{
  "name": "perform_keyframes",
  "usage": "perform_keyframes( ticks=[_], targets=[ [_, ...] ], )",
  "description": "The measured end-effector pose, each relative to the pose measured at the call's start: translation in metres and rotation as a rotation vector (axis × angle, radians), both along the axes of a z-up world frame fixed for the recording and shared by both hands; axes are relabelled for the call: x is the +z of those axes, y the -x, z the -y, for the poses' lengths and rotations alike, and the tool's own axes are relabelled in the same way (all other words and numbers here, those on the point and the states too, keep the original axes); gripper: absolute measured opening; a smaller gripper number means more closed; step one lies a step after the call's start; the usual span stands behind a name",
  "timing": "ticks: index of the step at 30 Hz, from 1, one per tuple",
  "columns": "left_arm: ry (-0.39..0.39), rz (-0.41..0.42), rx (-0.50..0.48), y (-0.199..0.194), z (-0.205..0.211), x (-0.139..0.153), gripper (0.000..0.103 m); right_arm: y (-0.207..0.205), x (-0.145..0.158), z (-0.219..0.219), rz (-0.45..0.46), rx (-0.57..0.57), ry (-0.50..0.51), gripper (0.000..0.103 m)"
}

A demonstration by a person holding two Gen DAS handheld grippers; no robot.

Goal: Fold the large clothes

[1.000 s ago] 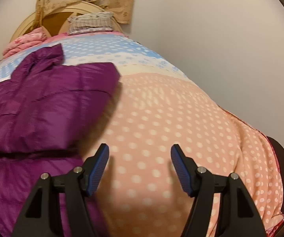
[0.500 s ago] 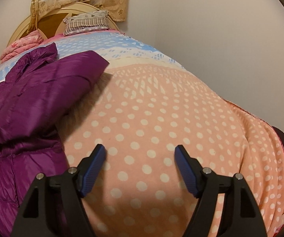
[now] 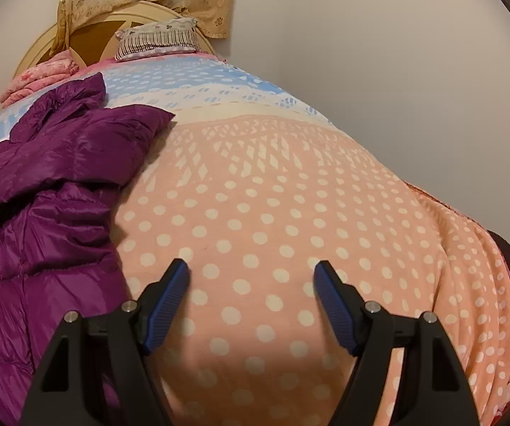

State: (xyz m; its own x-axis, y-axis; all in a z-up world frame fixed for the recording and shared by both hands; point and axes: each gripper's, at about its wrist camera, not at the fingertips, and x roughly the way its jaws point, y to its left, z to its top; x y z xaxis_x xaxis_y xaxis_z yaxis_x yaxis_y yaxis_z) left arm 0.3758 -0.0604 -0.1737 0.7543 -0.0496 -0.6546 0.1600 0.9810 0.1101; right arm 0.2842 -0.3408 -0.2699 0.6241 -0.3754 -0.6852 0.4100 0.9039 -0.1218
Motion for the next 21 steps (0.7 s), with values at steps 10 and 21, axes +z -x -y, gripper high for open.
perform_keyframes(
  ticks=[10, 21],
  targets=[
    [-0.010, -0.040, 0.057, -0.016, -0.013, -0.029, 0.011, -0.004, 0.020, -0.004, -0.015, 0.019, 0.000, 0.077],
    [-0.069, -0.057, 0.102, -0.025, -0.017, -0.047, 0.019, -0.099, 0.059, -0.062, 0.086, 0.299, -0.113, 0.071]
  ],
)
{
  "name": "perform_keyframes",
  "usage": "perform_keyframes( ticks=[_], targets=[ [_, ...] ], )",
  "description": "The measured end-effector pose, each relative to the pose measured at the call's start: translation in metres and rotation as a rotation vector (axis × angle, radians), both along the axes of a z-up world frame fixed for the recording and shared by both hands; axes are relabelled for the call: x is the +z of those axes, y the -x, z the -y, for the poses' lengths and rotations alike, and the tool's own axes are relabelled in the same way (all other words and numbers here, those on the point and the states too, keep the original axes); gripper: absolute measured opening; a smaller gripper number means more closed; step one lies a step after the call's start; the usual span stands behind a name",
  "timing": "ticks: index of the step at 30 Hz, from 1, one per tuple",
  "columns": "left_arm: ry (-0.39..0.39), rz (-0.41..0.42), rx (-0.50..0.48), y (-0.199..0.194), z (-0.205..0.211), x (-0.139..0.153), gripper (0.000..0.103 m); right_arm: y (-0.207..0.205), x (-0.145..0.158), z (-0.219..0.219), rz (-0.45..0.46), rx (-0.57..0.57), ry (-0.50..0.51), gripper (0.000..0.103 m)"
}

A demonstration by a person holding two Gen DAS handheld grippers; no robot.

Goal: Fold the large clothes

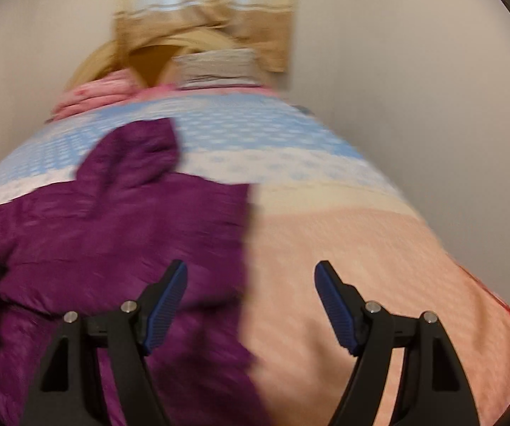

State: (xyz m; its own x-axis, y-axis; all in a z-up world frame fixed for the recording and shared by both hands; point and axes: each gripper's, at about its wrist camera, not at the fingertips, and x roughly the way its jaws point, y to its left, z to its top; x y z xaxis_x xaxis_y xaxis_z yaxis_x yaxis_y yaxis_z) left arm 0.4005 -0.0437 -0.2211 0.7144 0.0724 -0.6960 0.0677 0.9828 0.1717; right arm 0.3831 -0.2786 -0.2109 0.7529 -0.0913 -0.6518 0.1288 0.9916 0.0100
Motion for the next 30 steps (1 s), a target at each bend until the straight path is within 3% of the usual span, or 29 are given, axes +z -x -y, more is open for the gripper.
perform_keyframes(
  ticks=[2, 4, 5, 6, 10, 30],
  targets=[
    [0.003, -0.024, 0.011, -0.003, -0.003, -0.004, 0.029, -0.020, -0.019, -0.007, -0.047, 0.013, -0.005, 0.061],
    [0.022, -0.042, 0.043, -0.006, -0.009, -0.006, 0.049, -0.038, -0.048, -0.014, -0.122, 0.027, 0.026, 0.061],
    [0.032, -0.052, 0.063, -0.008, -0.014, -0.007, 0.070, -0.039, -0.058, -0.015, -0.139, 0.027, 0.041, 0.061],
    [0.043, -0.062, 0.078, -0.009, -0.017, -0.009, 0.084, -0.040, -0.063, -0.016, -0.145, 0.026, 0.048, 0.062],
    [0.147, -0.112, 0.098, -0.015, -0.033, -0.017, 0.089, -0.039, -0.067, -0.015, -0.152, 0.027, 0.057, 0.064],
    [0.198, -0.131, 0.057, -0.019, -0.046, -0.020, 0.098, -0.032, -0.064, -0.031, -0.160, -0.067, 0.120, 0.070]
  ],
)
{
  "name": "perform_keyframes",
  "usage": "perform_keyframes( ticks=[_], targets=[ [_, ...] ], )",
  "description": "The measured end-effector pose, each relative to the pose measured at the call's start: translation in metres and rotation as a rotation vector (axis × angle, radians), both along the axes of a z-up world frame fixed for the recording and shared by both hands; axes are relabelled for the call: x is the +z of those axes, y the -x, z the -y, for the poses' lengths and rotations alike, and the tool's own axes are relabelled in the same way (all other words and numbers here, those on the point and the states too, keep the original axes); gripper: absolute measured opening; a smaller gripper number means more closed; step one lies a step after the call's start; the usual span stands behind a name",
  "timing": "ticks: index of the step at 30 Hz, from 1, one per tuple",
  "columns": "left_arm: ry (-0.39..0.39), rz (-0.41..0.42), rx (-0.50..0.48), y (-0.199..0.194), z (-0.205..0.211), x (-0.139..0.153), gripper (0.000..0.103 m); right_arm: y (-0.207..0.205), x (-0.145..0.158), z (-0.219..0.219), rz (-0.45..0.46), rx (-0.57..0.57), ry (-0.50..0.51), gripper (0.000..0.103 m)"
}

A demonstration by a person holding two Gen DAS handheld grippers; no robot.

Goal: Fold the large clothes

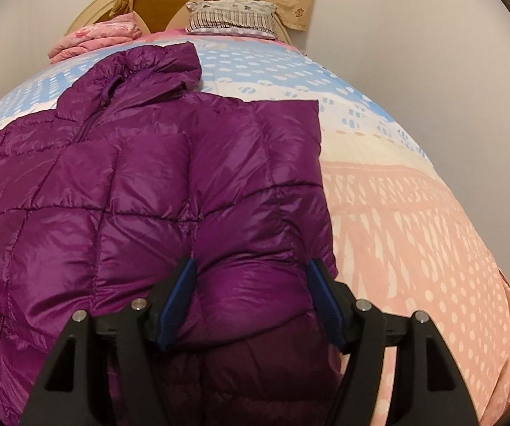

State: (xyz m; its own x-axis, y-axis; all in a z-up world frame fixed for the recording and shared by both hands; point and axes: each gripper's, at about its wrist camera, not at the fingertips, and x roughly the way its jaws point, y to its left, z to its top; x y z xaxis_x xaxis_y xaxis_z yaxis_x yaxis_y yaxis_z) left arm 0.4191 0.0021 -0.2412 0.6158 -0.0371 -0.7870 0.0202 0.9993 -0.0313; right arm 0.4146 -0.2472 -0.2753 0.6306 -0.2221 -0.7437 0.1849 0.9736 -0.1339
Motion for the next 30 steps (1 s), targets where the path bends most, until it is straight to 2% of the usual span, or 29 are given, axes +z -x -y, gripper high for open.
perform_keyframes(
  ticks=[4, 6, 8, 11, 12, 14, 16, 19, 20, 23, 26, 27, 30],
  targets=[
    [0.005, 0.002, -0.025, 0.001, -0.005, 0.000, 0.098, 0.004, 0.000, 0.007, 0.000, -0.018, -0.042, 0.075],
    [0.024, -0.002, -0.036, 0.000, -0.008, 0.000, 0.098, 0.006, -0.001, 0.012, 0.001, -0.030, -0.076, 0.081],
    [0.016, 0.001, -0.037, 0.001, -0.008, 0.000, 0.098, 0.006, -0.003, 0.024, -0.004, -0.043, -0.150, 0.087],
    [-0.016, 0.009, -0.023, 0.003, -0.005, 0.006, 0.098, 0.016, 0.005, 0.045, 0.034, -0.075, -0.255, 0.087],
    [-0.027, 0.023, -0.014, 0.006, -0.005, 0.012, 0.098, 0.021, 0.009, 0.050, 0.042, -0.096, -0.264, 0.087],
    [-0.038, 0.084, -0.009, 0.019, -0.007, 0.034, 0.098, 0.031, 0.021, 0.052, 0.069, -0.109, -0.253, 0.087],
    [-0.013, 0.176, -0.001, 0.031, -0.011, 0.059, 0.098, 0.038, 0.039, 0.049, 0.125, -0.087, -0.230, 0.087],
    [-0.069, 0.287, 0.038, 0.029, -0.008, 0.085, 0.098, 0.026, 0.059, 0.039, 0.200, -0.031, -0.228, 0.087],
    [-0.083, 0.295, 0.045, 0.022, -0.005, 0.086, 0.099, 0.015, 0.060, 0.035, 0.204, -0.001, -0.233, 0.083],
    [-0.092, 0.198, 0.056, -0.022, 0.006, 0.072, 0.099, -0.035, 0.047, 0.029, 0.121, 0.066, -0.229, 0.043],
    [-0.121, 0.119, 0.084, -0.050, 0.016, 0.042, 0.099, -0.063, 0.025, 0.036, 0.041, 0.029, -0.194, 0.042],
    [-0.145, 0.094, 0.086, -0.057, 0.021, 0.030, 0.099, -0.072, 0.011, 0.043, -0.003, 0.010, -0.220, 0.042],
    [-0.150, 0.048, 0.070, -0.066, 0.030, 0.010, 0.099, -0.066, 0.002, 0.051, 0.029, 0.012, -0.247, 0.042]
  ],
)
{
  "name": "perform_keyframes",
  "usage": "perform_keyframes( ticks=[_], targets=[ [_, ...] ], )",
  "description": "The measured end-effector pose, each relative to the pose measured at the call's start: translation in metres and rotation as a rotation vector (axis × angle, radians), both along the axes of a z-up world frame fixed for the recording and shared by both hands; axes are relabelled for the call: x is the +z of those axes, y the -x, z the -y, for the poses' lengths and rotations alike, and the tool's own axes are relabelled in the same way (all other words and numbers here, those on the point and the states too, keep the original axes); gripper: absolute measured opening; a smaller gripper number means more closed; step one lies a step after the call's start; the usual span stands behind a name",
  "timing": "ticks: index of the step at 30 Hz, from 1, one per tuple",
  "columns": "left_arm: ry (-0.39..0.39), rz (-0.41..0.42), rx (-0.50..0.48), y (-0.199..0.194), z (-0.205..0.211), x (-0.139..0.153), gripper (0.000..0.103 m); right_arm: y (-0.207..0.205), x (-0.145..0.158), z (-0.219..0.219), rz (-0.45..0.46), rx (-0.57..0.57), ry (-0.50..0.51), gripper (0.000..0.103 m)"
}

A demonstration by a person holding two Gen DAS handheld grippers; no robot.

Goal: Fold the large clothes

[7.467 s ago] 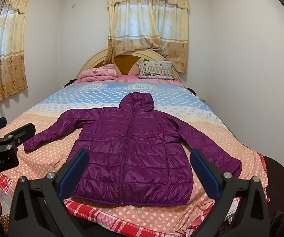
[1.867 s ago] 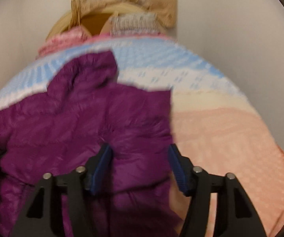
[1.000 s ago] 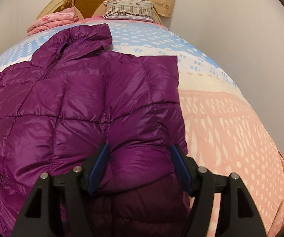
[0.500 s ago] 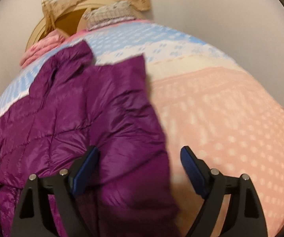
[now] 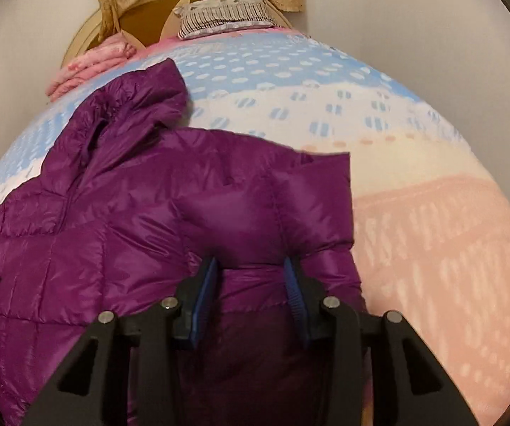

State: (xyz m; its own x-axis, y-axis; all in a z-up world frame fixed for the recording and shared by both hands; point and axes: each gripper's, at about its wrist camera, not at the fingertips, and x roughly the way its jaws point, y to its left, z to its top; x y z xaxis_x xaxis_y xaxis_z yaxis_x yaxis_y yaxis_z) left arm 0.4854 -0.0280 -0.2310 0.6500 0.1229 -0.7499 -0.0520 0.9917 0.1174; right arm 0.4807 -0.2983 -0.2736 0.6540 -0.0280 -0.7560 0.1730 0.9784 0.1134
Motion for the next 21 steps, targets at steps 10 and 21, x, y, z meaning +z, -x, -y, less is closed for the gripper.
perform_keyframes(
  ticks=[10, 21],
  targets=[
    [0.060, 0.114, 0.002, 0.031, -0.042, 0.059, 0.099, 0.056, 0.049, -0.012, 0.114, -0.006, 0.033, 0.092],
    [-0.109, 0.073, 0.358, 0.186, -0.262, 0.041, 0.099, 0.158, 0.045, -0.101, 0.133, 0.255, 0.075, 0.099]
  ],
)
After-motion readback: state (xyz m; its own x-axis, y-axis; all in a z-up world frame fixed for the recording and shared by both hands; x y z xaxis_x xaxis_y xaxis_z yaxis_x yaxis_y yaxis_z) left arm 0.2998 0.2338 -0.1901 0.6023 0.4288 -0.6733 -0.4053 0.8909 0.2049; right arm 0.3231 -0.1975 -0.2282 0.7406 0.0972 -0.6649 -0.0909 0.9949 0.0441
